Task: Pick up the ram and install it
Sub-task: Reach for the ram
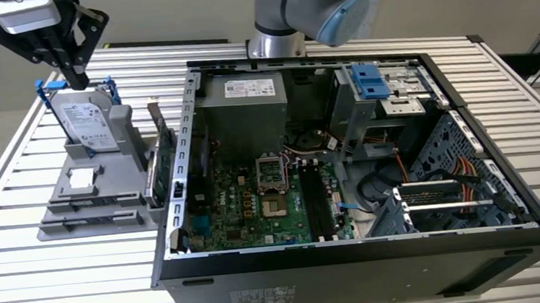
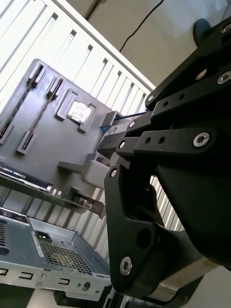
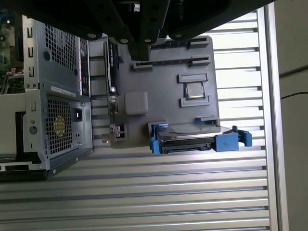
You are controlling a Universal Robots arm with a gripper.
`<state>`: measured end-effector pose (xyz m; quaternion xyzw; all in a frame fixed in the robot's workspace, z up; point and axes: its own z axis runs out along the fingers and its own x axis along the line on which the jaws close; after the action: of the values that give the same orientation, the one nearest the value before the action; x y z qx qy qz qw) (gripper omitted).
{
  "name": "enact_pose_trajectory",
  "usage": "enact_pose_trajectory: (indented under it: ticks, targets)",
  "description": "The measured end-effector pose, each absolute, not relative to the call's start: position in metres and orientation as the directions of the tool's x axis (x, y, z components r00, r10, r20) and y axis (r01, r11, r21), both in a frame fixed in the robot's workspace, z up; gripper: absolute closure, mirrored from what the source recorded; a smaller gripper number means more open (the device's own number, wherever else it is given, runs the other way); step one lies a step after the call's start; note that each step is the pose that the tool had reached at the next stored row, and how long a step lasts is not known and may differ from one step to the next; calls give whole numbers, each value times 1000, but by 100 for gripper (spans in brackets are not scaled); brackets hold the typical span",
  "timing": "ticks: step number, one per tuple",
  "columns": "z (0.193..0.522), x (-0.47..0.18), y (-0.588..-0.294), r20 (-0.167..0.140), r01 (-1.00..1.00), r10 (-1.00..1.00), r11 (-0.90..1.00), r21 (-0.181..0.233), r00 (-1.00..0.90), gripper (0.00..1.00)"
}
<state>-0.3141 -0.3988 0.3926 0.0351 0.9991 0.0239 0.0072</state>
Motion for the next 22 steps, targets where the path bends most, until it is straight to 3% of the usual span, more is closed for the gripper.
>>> enact_pose_trajectory:
  ticks: [22]
  targets:
    - [392, -338, -399, -10, 58, 58, 997, 48, -998, 100]
